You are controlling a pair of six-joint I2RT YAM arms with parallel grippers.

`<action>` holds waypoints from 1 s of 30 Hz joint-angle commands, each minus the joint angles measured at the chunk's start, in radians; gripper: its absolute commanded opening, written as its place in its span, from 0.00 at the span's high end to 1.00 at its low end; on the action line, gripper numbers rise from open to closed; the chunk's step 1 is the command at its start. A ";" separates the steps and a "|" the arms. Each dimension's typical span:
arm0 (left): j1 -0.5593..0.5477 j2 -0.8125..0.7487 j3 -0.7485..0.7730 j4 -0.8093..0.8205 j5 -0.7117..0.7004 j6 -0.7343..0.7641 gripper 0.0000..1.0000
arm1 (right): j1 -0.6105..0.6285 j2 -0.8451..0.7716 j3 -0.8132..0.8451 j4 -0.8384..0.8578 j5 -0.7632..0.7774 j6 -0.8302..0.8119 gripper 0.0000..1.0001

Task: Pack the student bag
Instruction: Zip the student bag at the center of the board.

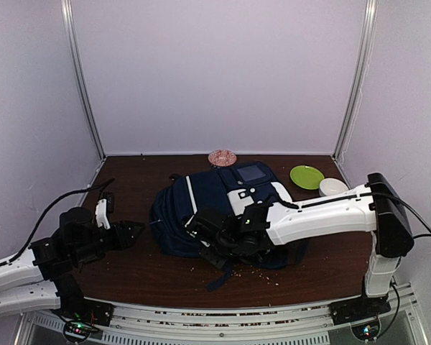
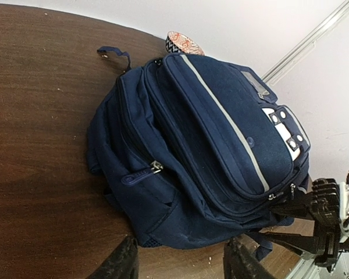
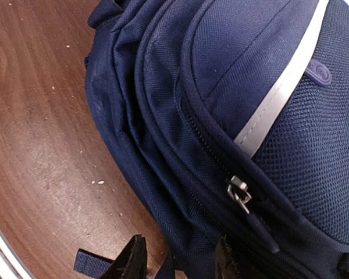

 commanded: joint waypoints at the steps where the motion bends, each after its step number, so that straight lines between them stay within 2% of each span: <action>1: -0.003 -0.014 -0.006 0.011 -0.019 -0.013 0.14 | 0.001 0.055 0.064 -0.018 0.080 0.000 0.64; 6: -0.002 0.010 -0.004 0.010 -0.009 -0.011 0.14 | -0.010 0.082 0.089 -0.043 0.186 0.036 0.74; 11: -0.004 0.025 -0.006 0.020 -0.003 -0.011 0.14 | -0.026 0.047 0.079 -0.020 0.219 0.048 1.00; 19: -0.016 0.069 -0.007 0.086 0.033 0.006 0.14 | -0.039 -0.078 0.070 0.005 0.140 0.052 1.00; 23: -0.085 0.129 0.018 0.173 0.029 0.049 0.14 | -0.069 -0.132 0.081 0.023 0.057 0.127 1.00; 30: -0.233 0.332 0.093 0.371 0.010 0.123 0.14 | -0.120 -0.155 0.060 0.070 -0.086 0.277 1.00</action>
